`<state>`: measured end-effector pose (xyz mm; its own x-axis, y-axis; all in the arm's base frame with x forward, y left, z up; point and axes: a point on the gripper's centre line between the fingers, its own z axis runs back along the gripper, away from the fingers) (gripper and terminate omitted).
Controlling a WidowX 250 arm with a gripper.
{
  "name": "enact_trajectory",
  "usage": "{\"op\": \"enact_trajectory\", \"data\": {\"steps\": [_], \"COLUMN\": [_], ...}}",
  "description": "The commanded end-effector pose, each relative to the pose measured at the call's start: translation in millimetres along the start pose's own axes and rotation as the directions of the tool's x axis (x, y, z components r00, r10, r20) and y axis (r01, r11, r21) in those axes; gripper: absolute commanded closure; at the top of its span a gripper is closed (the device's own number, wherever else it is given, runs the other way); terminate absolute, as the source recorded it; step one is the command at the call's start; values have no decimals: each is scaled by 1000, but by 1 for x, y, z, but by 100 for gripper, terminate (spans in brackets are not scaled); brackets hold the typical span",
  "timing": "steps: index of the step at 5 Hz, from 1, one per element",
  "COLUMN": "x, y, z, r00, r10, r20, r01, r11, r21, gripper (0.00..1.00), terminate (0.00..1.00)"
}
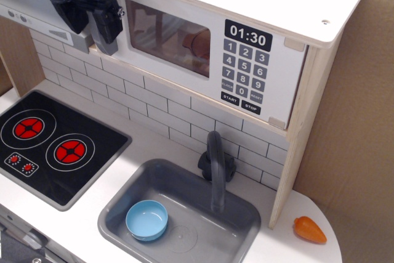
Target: Open microwave
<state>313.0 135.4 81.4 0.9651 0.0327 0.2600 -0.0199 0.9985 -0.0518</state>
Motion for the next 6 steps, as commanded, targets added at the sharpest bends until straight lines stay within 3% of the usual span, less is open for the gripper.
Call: {"op": "enact_trajectory", "data": {"steps": [1, 3, 4, 6], "x": [14, 14, 2, -43], "y": [5, 6, 4, -10], "z": [12, 11, 14, 23], "r00": [997, 994, 993, 996], "r10": [-8, 10, 5, -60], "r20": [79, 109, 118, 64], "r01": [7, -14, -11, 60], "r11": [1000, 999, 999, 998], "r21": [16, 35, 48, 5], "gripper": [100, 100, 100, 100], "terminate": [0, 0, 0, 0]}}
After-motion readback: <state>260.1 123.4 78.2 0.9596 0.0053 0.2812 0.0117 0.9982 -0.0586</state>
